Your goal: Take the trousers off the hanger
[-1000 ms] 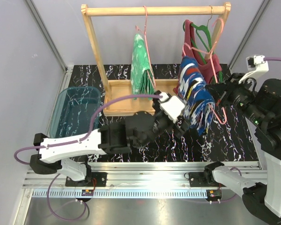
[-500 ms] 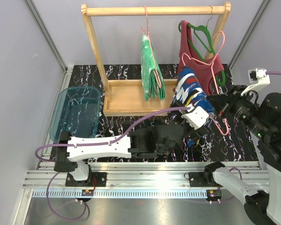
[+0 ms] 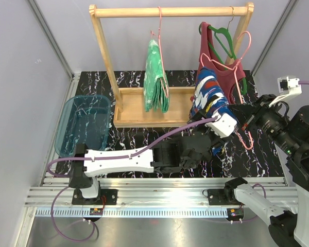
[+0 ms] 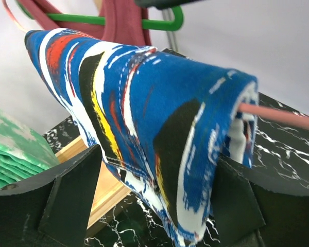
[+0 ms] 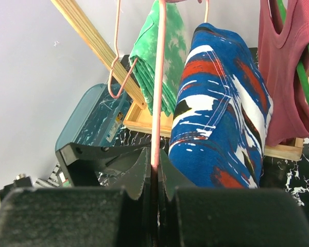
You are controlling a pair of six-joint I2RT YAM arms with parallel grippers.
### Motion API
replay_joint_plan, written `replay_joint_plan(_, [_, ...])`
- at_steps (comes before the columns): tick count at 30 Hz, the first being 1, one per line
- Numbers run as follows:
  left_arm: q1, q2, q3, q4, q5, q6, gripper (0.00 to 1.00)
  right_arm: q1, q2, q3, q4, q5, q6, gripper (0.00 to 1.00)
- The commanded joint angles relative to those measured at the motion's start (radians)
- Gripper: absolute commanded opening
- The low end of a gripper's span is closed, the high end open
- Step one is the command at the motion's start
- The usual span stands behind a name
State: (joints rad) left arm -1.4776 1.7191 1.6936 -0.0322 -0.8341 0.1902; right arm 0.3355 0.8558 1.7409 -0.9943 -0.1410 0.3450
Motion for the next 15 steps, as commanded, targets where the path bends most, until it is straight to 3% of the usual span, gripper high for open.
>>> replay_joint_plan(1, [0.016, 0.011, 0.064, 0.095, -0.098, 0.025, 0.81, 0.002, -0.012, 0.062, 0.207, -0.035, -0.004, 0.0])
replay_joint_plan(7, [0.02, 0.036, 0.101, 0.147, -0.123, 0.058, 0.88, 0.0, -0.009, 0.051, 0.227, -0.081, 0.015, 0.0])
replay_joint_plan(9, [0.02, 0.054, 0.136, 0.147, -0.117, 0.075, 0.72, 0.0, -0.011, 0.052, 0.23, -0.088, 0.018, 0.0])
replay_joint_plan(11, [0.02, 0.059, 0.152, 0.149, -0.114, 0.084, 0.43, 0.0, -0.017, 0.054, 0.23, -0.082, 0.014, 0.0])
replay_joint_plan(15, [0.02, 0.056, 0.155, 0.16, -0.112, 0.095, 0.26, 0.002, -0.014, 0.055, 0.223, -0.075, 0.0, 0.0])
